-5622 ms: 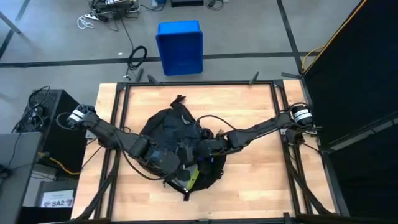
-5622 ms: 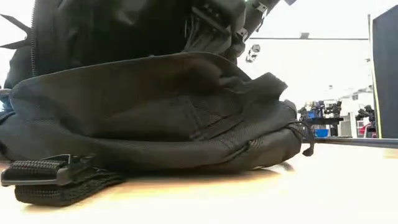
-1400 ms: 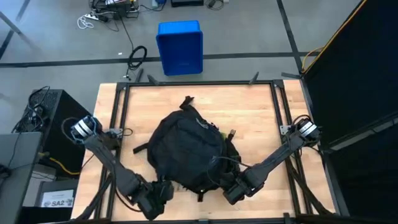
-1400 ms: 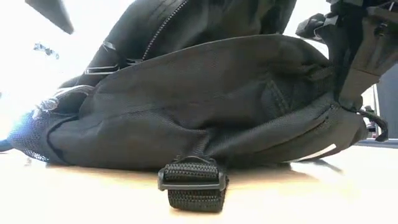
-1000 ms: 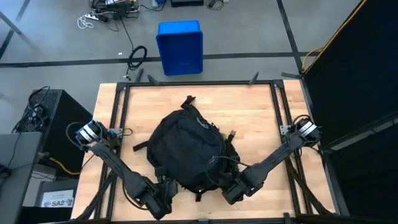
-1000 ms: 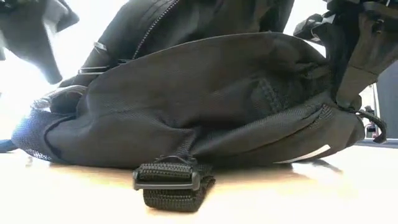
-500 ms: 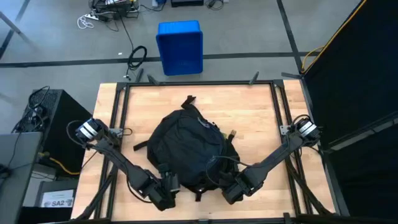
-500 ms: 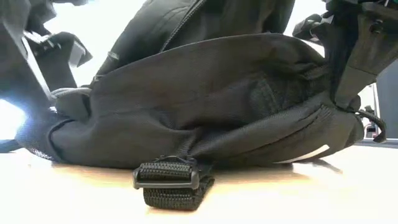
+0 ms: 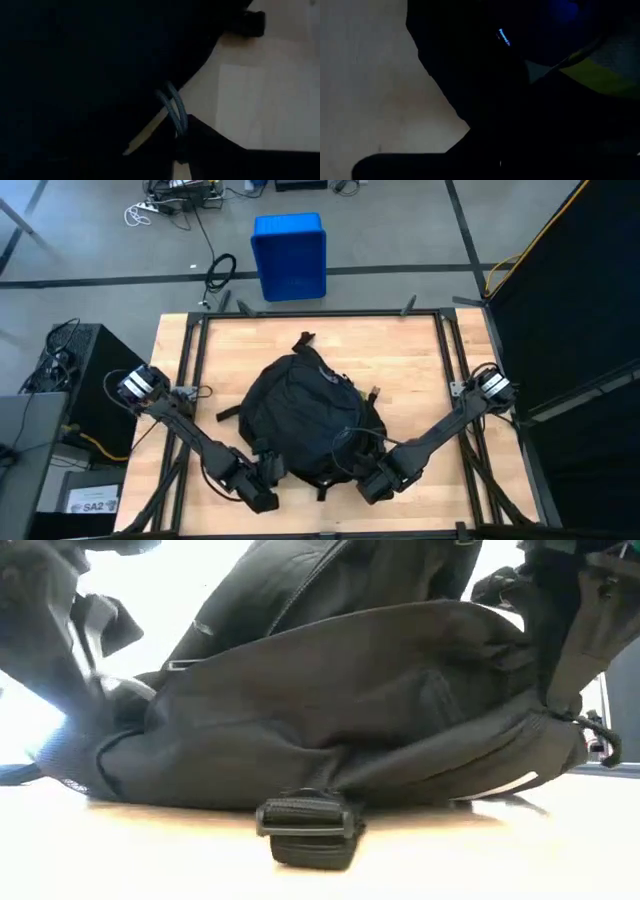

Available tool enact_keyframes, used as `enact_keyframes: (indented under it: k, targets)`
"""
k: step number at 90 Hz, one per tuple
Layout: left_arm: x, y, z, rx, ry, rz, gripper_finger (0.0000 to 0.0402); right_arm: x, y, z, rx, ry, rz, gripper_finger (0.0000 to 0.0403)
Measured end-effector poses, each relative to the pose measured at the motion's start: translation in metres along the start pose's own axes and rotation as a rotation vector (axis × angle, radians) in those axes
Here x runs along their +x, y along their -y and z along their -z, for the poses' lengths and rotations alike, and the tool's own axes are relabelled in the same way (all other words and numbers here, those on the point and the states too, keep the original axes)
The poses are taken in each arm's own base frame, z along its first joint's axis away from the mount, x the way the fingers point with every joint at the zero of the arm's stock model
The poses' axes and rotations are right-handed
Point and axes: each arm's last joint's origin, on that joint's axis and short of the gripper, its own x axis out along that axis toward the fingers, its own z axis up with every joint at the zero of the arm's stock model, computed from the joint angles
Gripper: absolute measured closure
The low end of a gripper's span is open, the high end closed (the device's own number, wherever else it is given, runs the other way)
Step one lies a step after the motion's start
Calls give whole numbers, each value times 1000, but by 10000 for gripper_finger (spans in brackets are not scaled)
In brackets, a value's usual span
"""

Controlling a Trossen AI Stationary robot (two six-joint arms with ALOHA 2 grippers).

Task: Unpack backpack
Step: Close the backpack

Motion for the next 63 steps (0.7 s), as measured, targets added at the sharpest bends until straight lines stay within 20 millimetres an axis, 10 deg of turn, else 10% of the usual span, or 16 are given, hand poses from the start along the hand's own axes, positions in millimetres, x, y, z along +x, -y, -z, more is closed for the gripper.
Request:
enact_keyframes:
  k: [63]
  targets:
    - [-18,3,-11,42,60,96,401,-23,-23,16,71,93,1,214]
